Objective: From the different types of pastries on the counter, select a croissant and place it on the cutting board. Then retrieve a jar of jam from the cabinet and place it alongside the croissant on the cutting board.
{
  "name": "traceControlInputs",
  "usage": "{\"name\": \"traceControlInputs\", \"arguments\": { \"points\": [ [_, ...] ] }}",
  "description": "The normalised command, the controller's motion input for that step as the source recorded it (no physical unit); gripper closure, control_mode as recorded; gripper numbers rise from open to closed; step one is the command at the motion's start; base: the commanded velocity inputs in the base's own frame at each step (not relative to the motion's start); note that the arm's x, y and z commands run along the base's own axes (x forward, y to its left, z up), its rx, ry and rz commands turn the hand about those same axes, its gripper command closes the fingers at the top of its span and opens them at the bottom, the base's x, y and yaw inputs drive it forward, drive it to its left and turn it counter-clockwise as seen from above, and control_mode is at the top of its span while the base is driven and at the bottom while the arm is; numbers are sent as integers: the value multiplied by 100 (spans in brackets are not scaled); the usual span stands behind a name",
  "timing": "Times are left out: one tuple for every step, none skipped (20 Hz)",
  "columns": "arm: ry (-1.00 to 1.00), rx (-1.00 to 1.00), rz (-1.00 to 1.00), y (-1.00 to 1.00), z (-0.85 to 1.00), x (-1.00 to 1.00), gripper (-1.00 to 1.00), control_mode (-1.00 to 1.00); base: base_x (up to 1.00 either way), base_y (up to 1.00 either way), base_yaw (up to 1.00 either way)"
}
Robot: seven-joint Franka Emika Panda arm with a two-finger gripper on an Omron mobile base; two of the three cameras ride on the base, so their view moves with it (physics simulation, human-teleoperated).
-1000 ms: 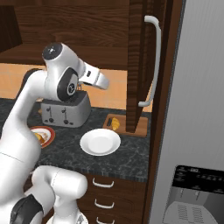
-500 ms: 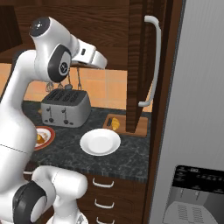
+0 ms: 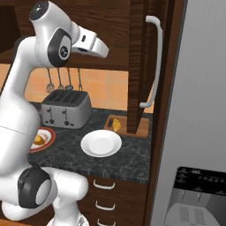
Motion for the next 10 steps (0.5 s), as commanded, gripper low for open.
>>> {"name": "traceControlInputs", "arguments": {
  "points": [
    [-6,0,0,-14,-9,26,-100,-100,0,0,0],
    [-10,0,0,-18,0,24,-100,-100,0,0,0],
    [-11,0,0,-23,0,28,-100,-100,0,0,0],
    [-12,0,0,-24,0,23,-100,-100,0,0,0],
    [-10,0,0,-24,0,21,-100,-100,0,0,0],
    [-6,0,0,-14,-1,9,-100,-100,0,0,0],
    [-3,0,0,0,-2,1,-100,-100,0,0,0],
    [0,0,3,5,-14,2,-100,-100,0,0,0],
    [0,0,4,20,-19,9,-100,-100,0,0,0],
    [0,0,0,0,-21,29,-100,-100,0,0,0]
  ]
}}
